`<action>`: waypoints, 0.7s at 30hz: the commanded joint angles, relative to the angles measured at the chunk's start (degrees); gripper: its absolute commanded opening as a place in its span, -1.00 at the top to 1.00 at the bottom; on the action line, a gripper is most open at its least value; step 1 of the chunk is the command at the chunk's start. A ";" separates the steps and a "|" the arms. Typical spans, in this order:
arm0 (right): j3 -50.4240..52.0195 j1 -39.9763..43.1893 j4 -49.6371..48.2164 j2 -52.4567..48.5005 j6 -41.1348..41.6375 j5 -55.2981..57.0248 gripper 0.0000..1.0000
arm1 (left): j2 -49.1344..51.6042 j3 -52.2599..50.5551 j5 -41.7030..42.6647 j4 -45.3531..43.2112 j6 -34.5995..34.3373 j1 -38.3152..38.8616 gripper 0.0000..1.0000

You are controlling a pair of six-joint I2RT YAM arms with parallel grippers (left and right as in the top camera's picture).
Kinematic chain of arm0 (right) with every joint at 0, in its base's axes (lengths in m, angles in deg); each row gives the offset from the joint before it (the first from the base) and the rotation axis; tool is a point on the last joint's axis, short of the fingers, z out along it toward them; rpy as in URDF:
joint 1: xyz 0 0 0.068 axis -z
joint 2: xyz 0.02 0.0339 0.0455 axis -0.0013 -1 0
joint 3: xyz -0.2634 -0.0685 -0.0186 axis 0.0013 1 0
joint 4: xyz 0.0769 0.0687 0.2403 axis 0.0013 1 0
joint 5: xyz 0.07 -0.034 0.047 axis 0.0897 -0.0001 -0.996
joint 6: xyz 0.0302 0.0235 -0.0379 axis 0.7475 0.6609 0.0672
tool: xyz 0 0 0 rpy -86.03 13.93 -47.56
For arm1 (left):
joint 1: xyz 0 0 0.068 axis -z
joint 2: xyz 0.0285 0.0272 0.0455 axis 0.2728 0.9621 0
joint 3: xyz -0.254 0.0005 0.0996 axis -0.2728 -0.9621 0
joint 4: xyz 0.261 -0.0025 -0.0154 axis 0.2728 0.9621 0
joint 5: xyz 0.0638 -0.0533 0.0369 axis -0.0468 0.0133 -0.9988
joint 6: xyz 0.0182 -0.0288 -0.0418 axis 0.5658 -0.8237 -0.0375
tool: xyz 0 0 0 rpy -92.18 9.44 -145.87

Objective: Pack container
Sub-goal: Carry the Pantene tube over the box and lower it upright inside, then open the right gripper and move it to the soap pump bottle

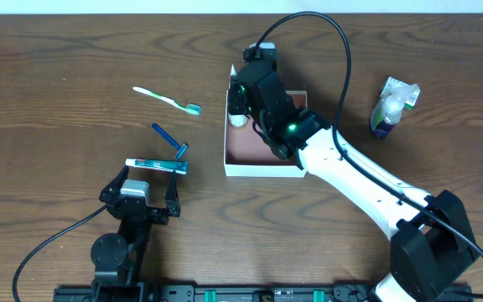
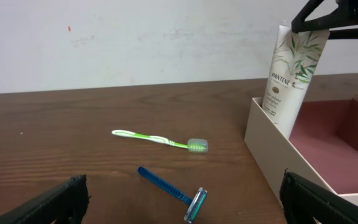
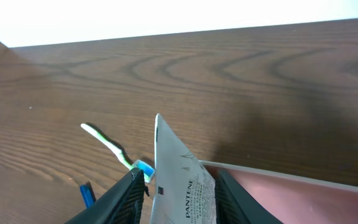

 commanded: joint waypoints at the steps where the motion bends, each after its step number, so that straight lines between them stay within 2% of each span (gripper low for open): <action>1: -1.03 -0.83 -1.22 0.50 -3.30 -0.68 0.24 | -0.31 -1.03 0.39 1.95 0.79 0.07 -0.96; 8: -5.11 -0.79 0.24 6.05 -9.22 -0.61 0.14 | -0.31 -1.03 0.39 1.95 0.79 0.07 -0.96; 14: -10.93 1.73 14.56 14.05 -10.78 5.44 0.04 | -0.31 -1.03 0.39 1.95 0.79 0.07 -0.96; 17: -11.28 5.62 23.21 17.42 -8.66 7.58 -0.13 | -0.31 -1.03 0.39 1.95 0.81 0.07 -0.96; 19: -11.28 9.25 28.70 18.95 -6.47 7.91 -0.40 | -0.31 -1.03 0.39 1.95 0.79 0.07 -0.96; 21: -11.26 13.53 33.51 19.82 -4.35 7.87 -0.53 | -0.31 -1.03 0.39 1.95 0.79 0.07 -0.96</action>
